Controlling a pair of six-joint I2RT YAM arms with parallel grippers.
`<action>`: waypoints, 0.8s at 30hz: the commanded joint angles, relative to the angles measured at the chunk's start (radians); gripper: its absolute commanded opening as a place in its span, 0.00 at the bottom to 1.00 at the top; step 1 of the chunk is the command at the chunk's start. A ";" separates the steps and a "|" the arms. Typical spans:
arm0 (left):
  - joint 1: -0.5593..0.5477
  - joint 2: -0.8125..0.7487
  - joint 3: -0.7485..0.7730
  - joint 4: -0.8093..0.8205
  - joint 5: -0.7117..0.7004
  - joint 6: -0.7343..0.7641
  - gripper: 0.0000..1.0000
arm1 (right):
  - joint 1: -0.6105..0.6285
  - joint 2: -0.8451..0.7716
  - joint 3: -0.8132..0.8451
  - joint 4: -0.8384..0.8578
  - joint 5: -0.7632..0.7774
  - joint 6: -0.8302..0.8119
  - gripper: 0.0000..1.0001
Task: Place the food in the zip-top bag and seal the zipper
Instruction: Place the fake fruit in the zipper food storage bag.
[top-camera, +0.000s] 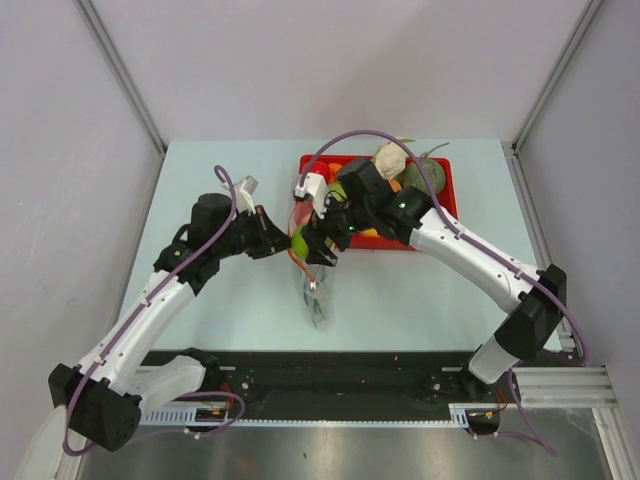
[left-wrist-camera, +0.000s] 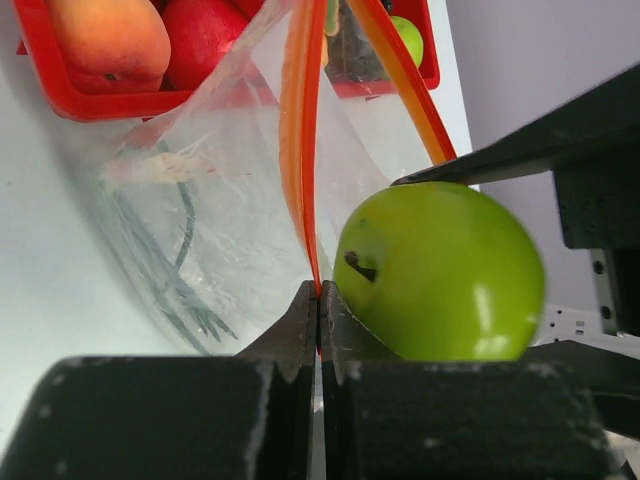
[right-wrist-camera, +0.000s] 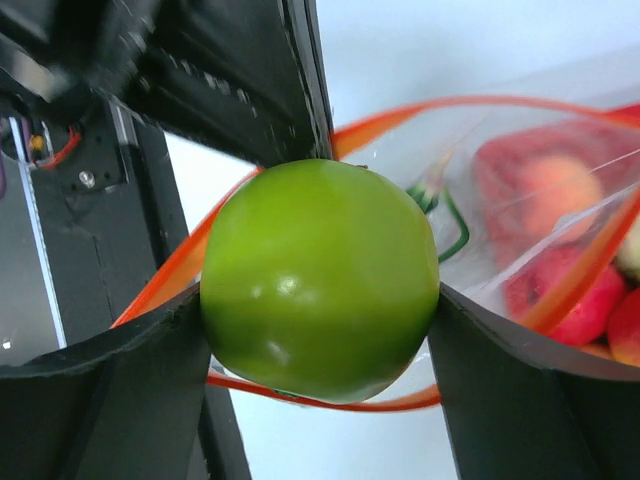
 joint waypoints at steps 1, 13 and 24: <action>-0.005 -0.030 0.056 0.004 -0.001 0.040 0.00 | 0.010 -0.061 -0.017 -0.049 0.050 -0.044 0.95; -0.005 -0.016 0.065 0.006 0.001 0.042 0.00 | -0.239 -0.057 0.072 -0.008 -0.033 0.046 1.00; -0.005 -0.007 0.060 0.013 -0.002 0.039 0.00 | -0.443 0.098 0.011 0.093 0.097 -0.009 1.00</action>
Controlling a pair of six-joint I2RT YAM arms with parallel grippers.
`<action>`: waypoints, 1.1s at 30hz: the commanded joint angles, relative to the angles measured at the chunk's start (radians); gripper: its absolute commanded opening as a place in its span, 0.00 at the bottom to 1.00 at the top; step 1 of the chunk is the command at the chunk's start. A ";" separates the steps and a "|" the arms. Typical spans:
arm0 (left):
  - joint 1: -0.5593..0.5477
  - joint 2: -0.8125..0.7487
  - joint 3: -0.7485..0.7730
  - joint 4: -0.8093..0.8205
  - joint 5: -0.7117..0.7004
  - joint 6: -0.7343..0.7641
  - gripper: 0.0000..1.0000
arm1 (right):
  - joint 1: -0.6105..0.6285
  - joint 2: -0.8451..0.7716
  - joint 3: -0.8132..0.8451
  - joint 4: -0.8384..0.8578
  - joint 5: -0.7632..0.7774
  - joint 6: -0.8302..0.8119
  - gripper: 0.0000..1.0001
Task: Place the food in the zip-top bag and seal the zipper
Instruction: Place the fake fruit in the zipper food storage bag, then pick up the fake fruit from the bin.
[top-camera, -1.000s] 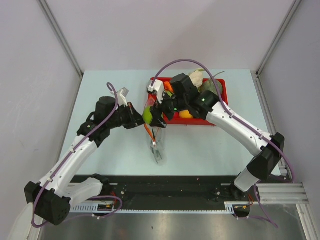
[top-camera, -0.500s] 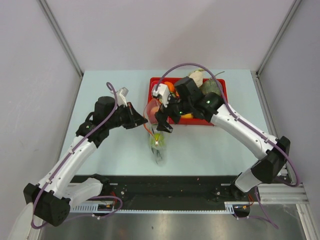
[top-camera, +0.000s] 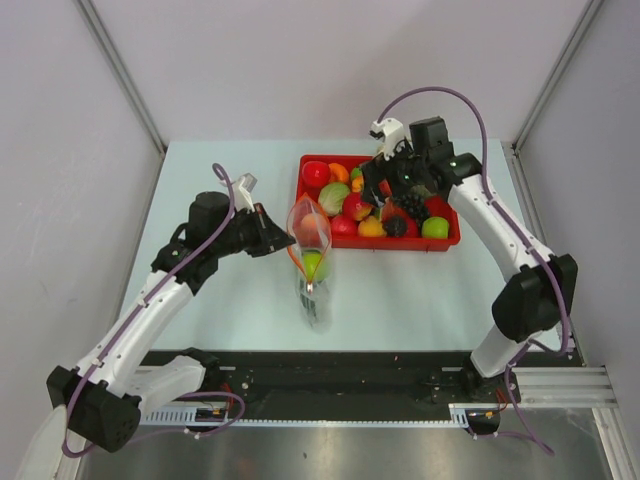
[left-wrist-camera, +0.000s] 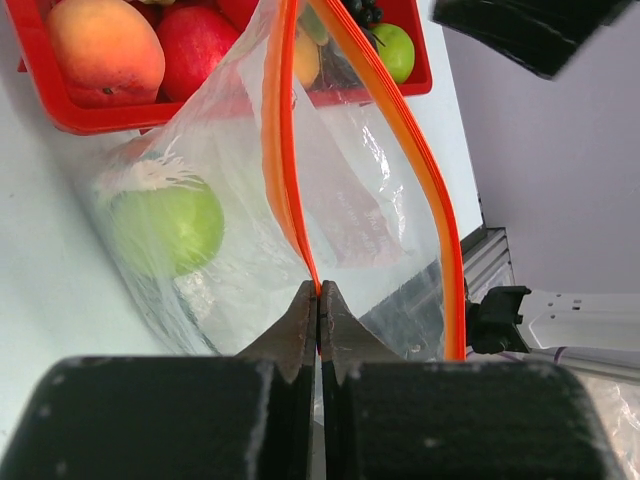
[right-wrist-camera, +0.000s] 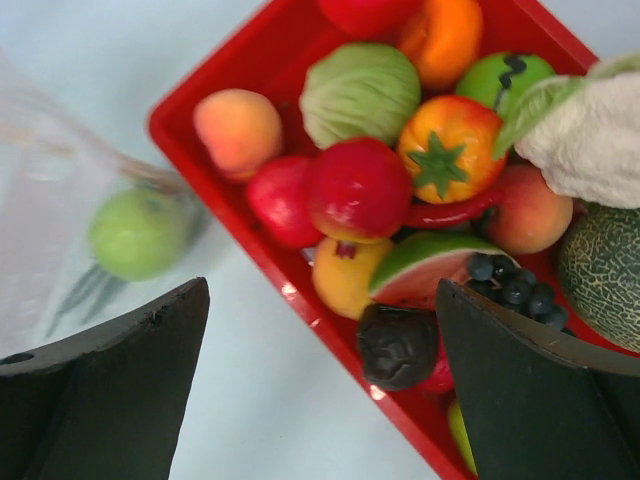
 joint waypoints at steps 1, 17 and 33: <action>-0.005 0.002 0.038 0.022 -0.004 0.022 0.00 | -0.009 0.079 -0.013 0.084 0.067 -0.033 1.00; -0.005 0.010 0.031 0.022 -0.004 0.020 0.00 | 0.065 0.322 0.013 0.202 0.139 -0.027 1.00; -0.005 0.004 0.035 -0.001 -0.019 0.048 0.00 | 0.013 0.091 0.148 0.067 -0.049 0.052 0.59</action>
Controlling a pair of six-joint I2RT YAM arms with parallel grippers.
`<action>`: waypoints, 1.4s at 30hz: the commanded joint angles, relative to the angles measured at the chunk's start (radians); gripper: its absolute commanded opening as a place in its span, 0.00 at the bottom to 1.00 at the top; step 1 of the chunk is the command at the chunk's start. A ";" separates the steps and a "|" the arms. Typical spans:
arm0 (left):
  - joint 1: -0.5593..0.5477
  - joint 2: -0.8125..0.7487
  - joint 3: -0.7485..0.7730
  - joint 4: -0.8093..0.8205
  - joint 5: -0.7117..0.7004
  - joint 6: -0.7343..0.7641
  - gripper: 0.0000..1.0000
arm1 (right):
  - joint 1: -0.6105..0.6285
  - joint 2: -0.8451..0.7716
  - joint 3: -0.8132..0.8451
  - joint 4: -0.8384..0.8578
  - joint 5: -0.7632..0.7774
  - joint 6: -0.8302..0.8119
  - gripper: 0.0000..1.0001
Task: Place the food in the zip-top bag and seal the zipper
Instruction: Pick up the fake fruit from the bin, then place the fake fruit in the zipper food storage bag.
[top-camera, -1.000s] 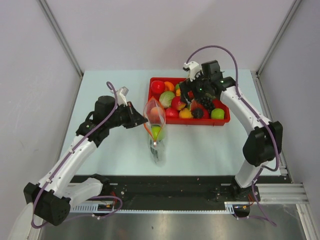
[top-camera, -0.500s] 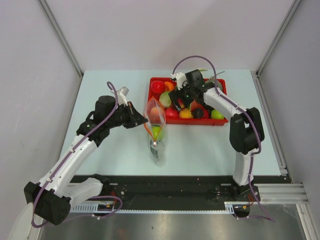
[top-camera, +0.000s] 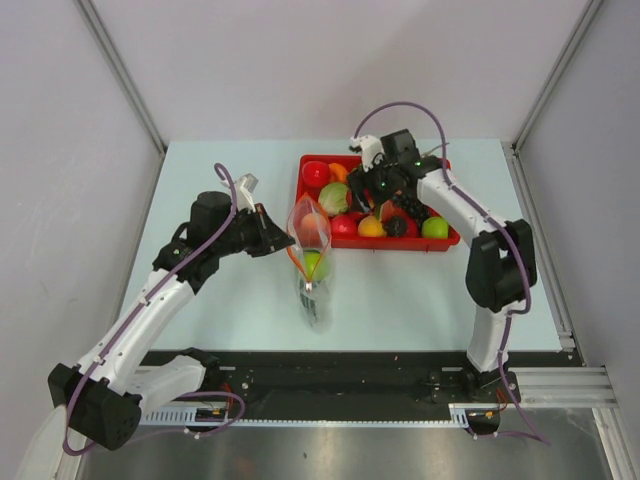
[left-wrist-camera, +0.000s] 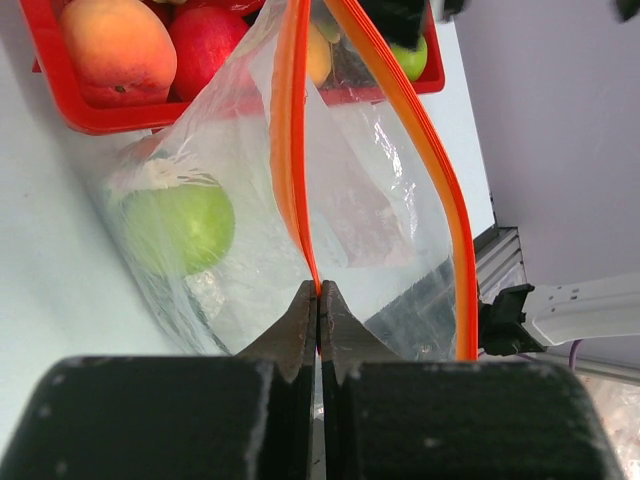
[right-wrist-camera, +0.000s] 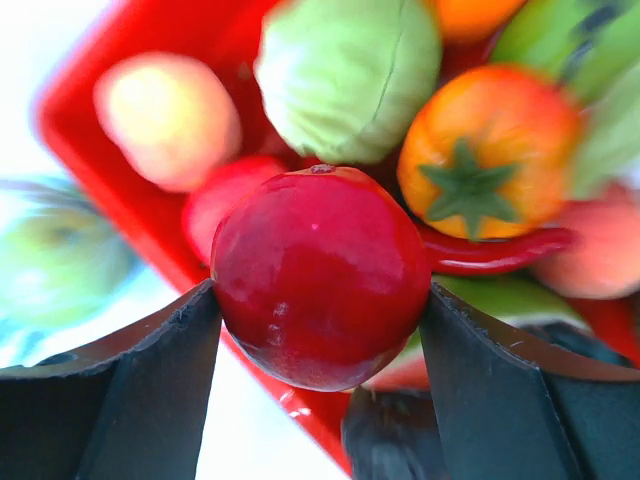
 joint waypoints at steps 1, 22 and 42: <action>-0.005 -0.008 0.035 0.005 -0.004 0.029 0.00 | -0.014 -0.220 0.129 -0.009 -0.154 0.060 0.58; -0.005 -0.023 0.054 -0.001 -0.005 0.027 0.00 | 0.319 -0.378 -0.020 0.022 -0.240 0.052 0.76; -0.005 -0.015 0.058 0.004 -0.008 0.035 0.00 | -0.061 -0.260 0.067 0.197 -0.020 0.232 1.00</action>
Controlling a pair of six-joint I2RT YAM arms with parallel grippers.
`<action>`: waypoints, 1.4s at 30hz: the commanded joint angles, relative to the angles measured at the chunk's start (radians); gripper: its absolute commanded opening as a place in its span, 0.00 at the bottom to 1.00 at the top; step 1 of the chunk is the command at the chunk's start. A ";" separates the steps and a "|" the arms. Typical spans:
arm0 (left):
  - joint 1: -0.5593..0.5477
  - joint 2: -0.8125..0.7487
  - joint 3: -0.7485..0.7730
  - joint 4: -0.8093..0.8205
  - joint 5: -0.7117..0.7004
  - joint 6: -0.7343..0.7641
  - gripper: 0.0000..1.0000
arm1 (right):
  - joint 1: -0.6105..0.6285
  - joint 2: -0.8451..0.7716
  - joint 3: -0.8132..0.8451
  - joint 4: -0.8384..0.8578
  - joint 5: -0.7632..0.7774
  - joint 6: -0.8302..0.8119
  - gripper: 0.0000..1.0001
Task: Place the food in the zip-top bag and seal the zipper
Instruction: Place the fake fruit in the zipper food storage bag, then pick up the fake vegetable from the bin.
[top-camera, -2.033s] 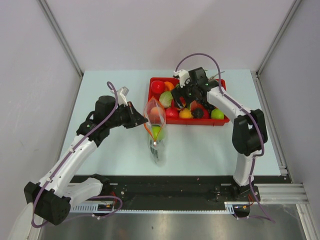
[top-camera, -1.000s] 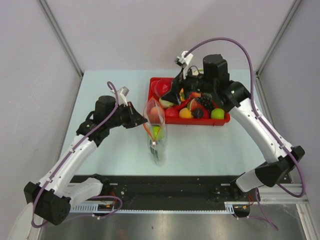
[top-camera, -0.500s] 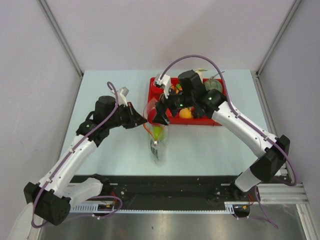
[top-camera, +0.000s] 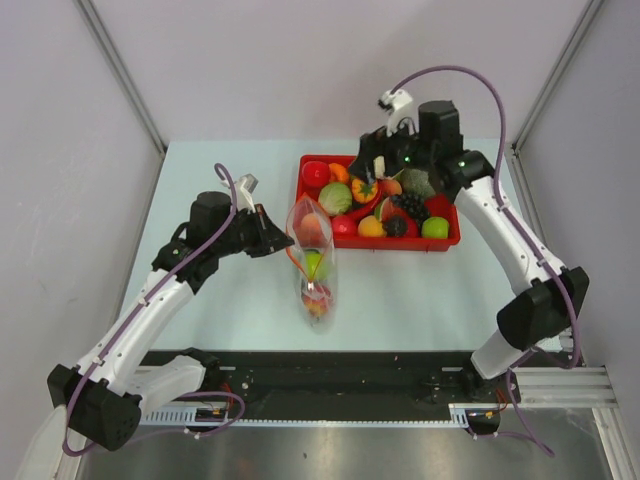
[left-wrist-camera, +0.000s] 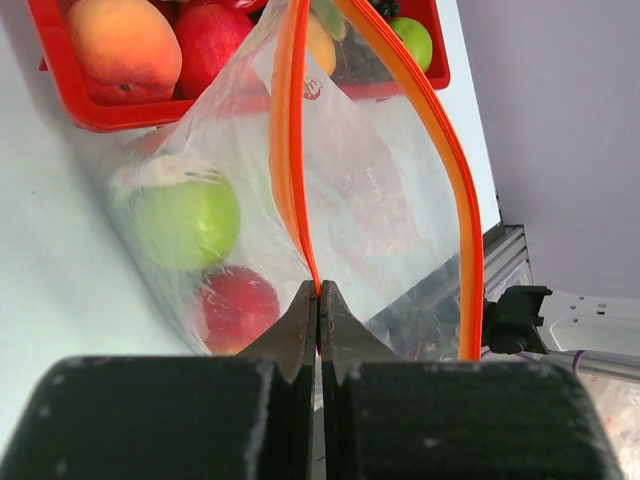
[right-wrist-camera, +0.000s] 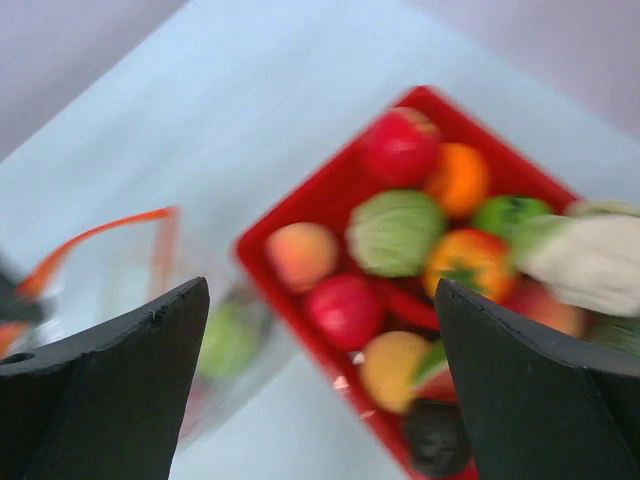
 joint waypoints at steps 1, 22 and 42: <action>-0.005 -0.012 0.052 0.022 -0.003 0.017 0.00 | -0.118 0.122 0.077 0.109 0.204 0.060 1.00; -0.005 0.017 0.036 0.030 -0.001 0.018 0.00 | -0.109 0.589 0.427 0.115 0.927 0.335 1.00; -0.003 0.026 0.022 0.036 0.000 0.023 0.00 | -0.113 0.611 0.355 0.054 0.905 0.410 0.88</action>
